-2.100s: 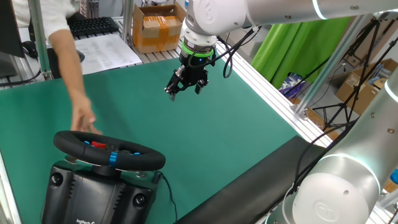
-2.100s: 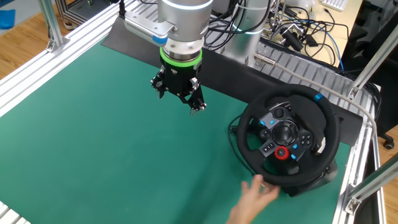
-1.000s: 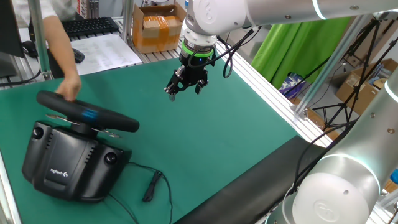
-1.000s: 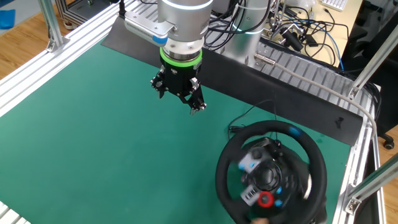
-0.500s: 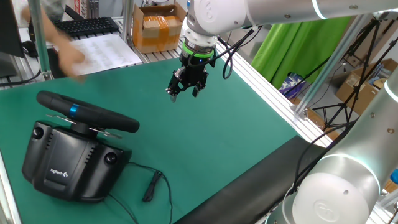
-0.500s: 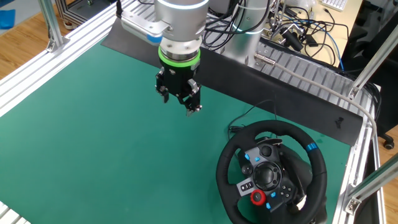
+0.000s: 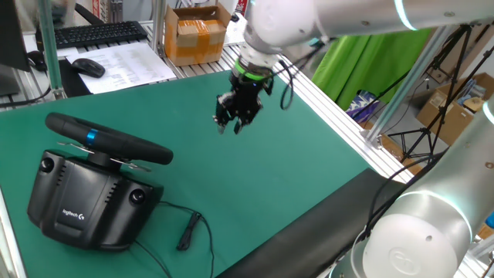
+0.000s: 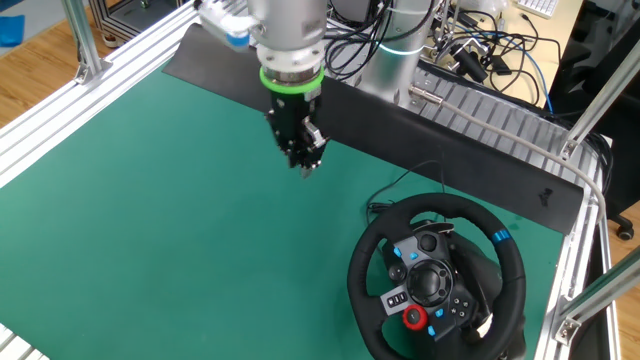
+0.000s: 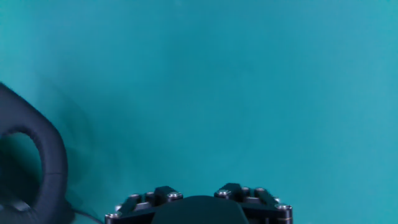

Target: Rotate the steering wheel 90 degrees counterclockwise

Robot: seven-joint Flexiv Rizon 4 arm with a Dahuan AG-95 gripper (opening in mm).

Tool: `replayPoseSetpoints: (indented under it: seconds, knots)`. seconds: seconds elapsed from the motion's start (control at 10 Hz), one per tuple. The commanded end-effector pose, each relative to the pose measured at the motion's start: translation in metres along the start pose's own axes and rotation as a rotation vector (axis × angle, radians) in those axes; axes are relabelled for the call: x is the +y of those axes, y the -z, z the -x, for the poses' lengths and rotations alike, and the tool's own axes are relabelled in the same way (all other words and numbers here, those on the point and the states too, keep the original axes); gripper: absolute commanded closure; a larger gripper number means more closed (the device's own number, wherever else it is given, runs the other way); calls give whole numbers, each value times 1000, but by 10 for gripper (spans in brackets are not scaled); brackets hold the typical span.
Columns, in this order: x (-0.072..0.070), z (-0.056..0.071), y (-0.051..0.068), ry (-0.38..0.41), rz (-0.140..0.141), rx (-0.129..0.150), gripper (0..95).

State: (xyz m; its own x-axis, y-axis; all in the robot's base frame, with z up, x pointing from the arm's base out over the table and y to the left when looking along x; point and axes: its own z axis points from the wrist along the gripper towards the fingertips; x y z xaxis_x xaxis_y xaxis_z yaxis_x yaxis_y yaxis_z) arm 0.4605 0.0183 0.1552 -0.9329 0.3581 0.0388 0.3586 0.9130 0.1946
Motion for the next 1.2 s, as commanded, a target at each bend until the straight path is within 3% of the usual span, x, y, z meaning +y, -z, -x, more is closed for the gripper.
replayPoseSetpoints:
  seconds: [0.1, 0.3, 0.4, 0.5, 0.6, 0.7, 0.9, 1.2]
  knots:
    - [16, -36, 1, -73, -89, 13, 950]
    - [31, -54, 10, -80, -144, -11, 950]
    - [36, -61, 14, -95, -135, -8, 950]
    - [41, -66, 19, -129, -137, 9, 950]
    - [46, -70, 23, -177, -151, 44, 950]
    - [50, -76, 27, -233, -140, 78, 950]
    - [55, -91, 35, -332, -80, 111, 950]
    - [58, -111, 45, -423, -74, 121, 950]
